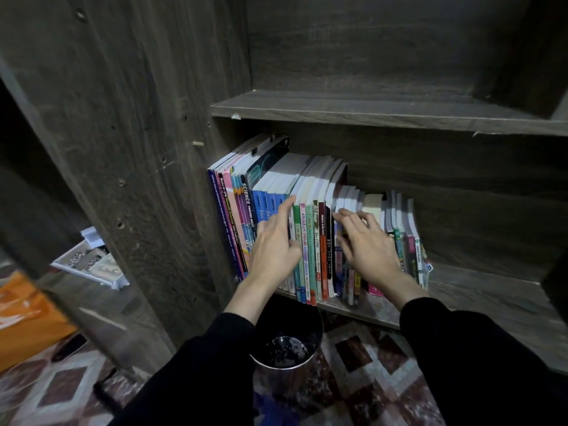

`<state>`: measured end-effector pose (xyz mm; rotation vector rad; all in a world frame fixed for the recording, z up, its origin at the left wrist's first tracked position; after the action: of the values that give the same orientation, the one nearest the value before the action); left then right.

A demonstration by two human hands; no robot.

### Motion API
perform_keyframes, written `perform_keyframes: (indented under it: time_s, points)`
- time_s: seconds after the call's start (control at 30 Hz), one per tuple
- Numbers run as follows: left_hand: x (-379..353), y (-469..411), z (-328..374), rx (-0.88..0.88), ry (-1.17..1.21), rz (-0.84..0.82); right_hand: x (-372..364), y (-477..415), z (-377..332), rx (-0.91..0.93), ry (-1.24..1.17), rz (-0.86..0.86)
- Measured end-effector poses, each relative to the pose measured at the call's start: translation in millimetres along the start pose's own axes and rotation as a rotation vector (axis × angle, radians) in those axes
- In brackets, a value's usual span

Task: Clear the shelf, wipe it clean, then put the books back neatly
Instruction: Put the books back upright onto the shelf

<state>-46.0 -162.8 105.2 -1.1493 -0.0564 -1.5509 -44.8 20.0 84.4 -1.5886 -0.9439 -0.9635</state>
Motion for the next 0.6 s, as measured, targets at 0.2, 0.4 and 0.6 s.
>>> perform_keyframes:
  time_s: [0.2, 0.4, 0.6]
  points:
    - [5, -12, -3, -0.064, -0.254, -0.037, 3, 2, -1, 0.004, -0.008, -0.005]
    - [1, -24, -3, -0.069, -0.378, -0.102, 4, 2, -2, -0.009, -0.006, -0.018]
    - [2, -25, -4, -0.063, -0.409, -0.108, 6, 3, -5, -0.028, -0.035, -0.029]
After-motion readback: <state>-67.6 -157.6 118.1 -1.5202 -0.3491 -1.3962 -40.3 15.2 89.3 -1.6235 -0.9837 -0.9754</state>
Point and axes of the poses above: each hand's wrist, its own y-axis away from the middle knuckle, its own x-axis out of the back of the hand, z = x × y, the point moved 1 cm from there along -y, towards the middle knuckle, and after that the axes turned 14 degrees about -x, right-handed, at the moved point
